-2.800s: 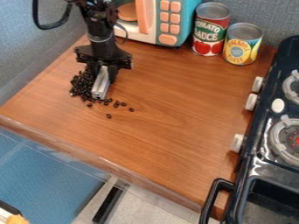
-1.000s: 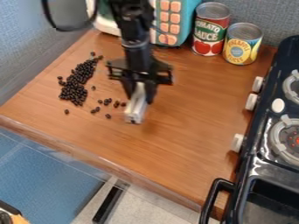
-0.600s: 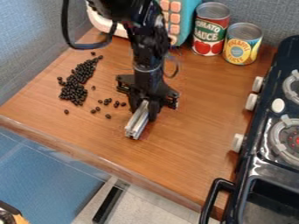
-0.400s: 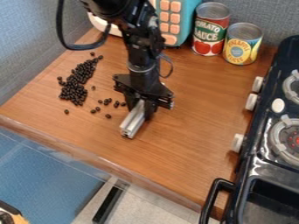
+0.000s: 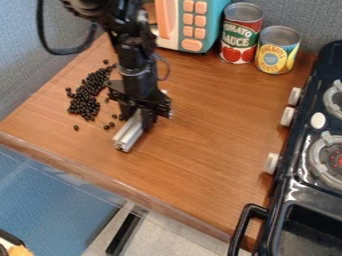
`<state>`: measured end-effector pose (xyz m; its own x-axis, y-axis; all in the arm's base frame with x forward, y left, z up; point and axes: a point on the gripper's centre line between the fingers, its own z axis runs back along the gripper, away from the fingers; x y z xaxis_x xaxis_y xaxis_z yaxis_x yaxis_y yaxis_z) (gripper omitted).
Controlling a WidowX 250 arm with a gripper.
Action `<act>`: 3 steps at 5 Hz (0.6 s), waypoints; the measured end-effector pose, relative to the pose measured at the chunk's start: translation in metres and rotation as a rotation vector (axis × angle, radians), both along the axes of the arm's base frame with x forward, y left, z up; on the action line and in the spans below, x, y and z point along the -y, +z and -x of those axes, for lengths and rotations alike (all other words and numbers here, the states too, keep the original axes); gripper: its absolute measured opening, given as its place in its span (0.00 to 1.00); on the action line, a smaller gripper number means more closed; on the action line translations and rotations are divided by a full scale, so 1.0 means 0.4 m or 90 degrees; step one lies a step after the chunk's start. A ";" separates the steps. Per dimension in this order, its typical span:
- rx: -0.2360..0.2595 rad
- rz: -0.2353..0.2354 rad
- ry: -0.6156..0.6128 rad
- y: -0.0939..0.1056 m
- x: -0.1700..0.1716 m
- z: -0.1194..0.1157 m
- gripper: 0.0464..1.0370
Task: Sweep into pile
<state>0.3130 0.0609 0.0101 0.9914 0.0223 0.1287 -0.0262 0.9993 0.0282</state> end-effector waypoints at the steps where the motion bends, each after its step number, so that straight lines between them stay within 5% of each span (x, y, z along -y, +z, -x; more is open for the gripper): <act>1: 0.008 -0.003 -0.003 -0.002 -0.034 0.007 0.34; 3: 0.041 -0.033 0.004 -0.005 -0.114 0.015 0.34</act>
